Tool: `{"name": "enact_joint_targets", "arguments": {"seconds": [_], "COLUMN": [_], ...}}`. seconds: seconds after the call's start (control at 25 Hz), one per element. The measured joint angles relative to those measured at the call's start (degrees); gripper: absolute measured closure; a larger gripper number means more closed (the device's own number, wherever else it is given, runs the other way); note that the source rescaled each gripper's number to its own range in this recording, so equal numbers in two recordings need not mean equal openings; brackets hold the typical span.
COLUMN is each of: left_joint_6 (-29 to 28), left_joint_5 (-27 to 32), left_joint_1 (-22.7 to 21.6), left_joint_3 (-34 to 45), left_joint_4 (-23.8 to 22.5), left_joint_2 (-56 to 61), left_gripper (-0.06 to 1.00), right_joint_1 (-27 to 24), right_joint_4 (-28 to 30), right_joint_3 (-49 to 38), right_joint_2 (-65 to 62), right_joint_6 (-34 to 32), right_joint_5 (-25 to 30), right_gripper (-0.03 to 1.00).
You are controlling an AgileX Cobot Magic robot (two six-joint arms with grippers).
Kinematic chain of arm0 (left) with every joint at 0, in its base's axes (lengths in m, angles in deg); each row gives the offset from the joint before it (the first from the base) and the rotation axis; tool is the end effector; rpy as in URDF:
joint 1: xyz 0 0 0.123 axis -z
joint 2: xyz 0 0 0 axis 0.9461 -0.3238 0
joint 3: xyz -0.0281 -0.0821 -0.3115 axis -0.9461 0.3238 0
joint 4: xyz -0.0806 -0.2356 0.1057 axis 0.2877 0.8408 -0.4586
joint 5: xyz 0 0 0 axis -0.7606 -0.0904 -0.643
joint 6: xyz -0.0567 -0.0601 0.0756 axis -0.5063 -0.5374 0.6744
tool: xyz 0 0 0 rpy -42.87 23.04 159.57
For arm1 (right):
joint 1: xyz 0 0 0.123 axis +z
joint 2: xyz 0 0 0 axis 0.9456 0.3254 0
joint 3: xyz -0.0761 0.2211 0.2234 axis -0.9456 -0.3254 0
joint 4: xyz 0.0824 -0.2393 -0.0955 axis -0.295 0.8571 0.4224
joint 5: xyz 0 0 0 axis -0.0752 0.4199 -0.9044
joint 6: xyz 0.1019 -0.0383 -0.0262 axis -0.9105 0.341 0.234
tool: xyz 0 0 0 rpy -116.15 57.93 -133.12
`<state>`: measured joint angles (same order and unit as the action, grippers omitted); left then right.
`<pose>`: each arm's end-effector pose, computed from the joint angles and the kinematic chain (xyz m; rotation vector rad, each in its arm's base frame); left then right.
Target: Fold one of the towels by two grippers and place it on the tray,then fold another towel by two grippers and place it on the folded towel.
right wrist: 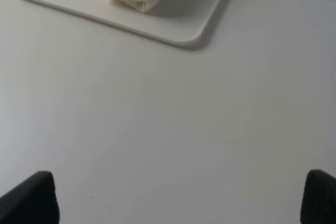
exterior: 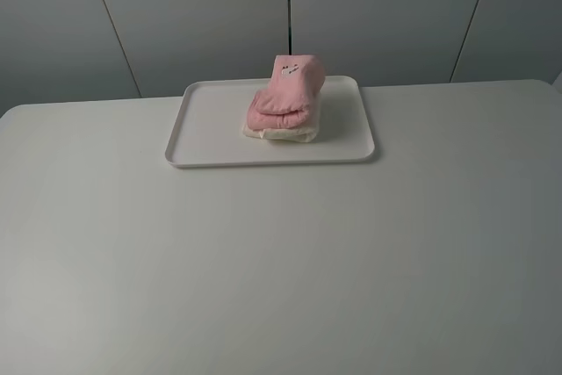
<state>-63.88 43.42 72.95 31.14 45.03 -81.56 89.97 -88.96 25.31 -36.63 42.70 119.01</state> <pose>-0.0287 0.0032 0.2988 -0.0149 2.0653 -0.0186 -0.0245 -0.0031 0.2797 -0.4306 2.1158 0.2128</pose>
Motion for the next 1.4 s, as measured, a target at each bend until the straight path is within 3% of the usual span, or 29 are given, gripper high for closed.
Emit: {"name": "enact_joint_targets", "arguments": {"seconds": [0.16, 0.4, 0.64, 1.08, 1.24, 1.4], "left_joint_6": [0.0, 0.0, 0.0, 0.0, 0.0, 0.0], "left_joint_5": [0.5, -5.4, -5.9, -5.9, -6.0, -6.0], "left_joint_1": [0.0, 0.0, 0.0, -1.3, -5.5, -6.3], "left_joint_3": [3.1, 5.4, 5.8, 5.8, 5.8, 5.8], "left_joint_4": [0.0, 1.3, 1.3, 2.4, 2.9, 3.1], "left_joint_2": [0.3, 0.3, 0.3, 0.3, 0.3, 0.3], "left_gripper": [-0.06, -0.06, -0.06, -0.06, -0.06, -0.06], "right_joint_1": [0.0, 0.0, 0.0, 0.0, -3.7, -9.7], "right_joint_4": [-0.8, -1.4, -1.4, -1.4, -1.4, -1.4], "right_joint_3": [-0.2, -1.2, -2.9, -2.9, -2.9, -2.9], "right_joint_2": [0.0, 0.0, -0.2, -0.2, -0.2, -0.2], "right_joint_6": [-0.1, -0.4, 0.0, 0.0, 0.0, 0.0], "right_joint_5": [0.1, -3.6, -7.2, -7.4, -7.4, -7.4], "right_gripper": [-0.03, -0.03, -0.03, -0.03, -0.03, -0.03]}}
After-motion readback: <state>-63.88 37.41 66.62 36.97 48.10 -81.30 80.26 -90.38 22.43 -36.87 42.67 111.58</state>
